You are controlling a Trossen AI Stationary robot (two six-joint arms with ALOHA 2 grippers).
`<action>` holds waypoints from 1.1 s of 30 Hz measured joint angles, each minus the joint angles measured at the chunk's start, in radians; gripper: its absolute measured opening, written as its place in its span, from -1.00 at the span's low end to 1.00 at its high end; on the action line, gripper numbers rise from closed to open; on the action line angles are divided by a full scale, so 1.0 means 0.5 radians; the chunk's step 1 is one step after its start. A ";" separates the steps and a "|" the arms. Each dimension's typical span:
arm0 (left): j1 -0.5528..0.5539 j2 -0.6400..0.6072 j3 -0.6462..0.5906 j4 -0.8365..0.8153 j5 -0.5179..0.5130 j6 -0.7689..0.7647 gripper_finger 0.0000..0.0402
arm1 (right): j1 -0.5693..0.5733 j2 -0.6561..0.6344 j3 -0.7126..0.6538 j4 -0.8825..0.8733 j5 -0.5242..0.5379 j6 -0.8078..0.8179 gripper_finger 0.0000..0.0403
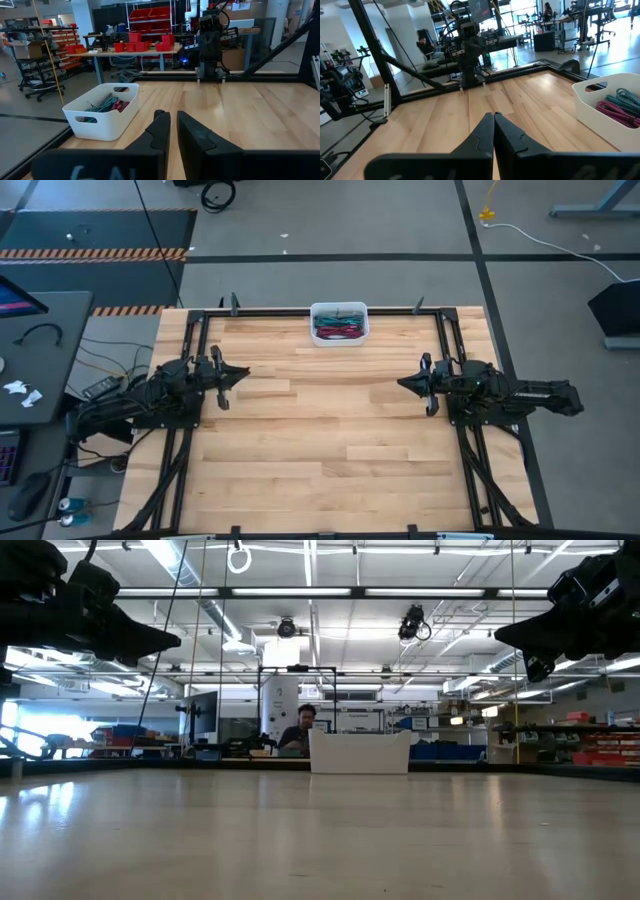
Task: Pick and place USB-C Cables
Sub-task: Return to Home Position
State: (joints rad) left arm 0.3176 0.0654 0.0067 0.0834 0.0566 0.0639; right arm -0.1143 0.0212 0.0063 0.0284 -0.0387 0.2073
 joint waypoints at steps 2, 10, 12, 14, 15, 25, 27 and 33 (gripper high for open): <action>0.000 0.000 0.000 0.001 0.000 0.001 -0.80 | 0.000 0.000 0.000 0.000 0.000 -0.001 -0.96; 0.000 0.000 0.000 0.003 0.000 0.000 -0.86 | 0.000 0.000 0.000 0.000 0.000 -0.001 -0.96; 0.000 0.000 0.000 0.004 0.000 0.001 -0.86 | 0.000 0.000 0.000 0.000 -0.001 -0.001 -0.96; 0.000 0.000 0.000 0.004 0.001 0.001 -0.85 | 0.000 0.000 0.000 0.000 -0.001 0.000 -0.96; 0.000 0.000 0.000 0.004 0.001 0.001 -0.84 | 0.000 0.000 0.000 0.000 -0.001 0.000 -0.96; 0.000 0.000 0.000 0.004 0.001 0.001 -0.81 | 0.000 0.000 0.000 0.000 -0.001 0.000 -0.96; 0.000 0.000 0.000 0.004 0.001 0.001 -0.83 | 0.000 0.000 0.000 0.000 -0.001 -0.001 -0.96; 0.000 0.000 0.000 0.004 0.001 0.001 -0.84 | 0.000 0.000 0.000 0.000 -0.001 0.000 -0.96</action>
State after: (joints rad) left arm 0.3176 0.0654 0.0067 0.0856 0.0570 0.0643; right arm -0.1142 0.0212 0.0063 0.0284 -0.0391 0.2073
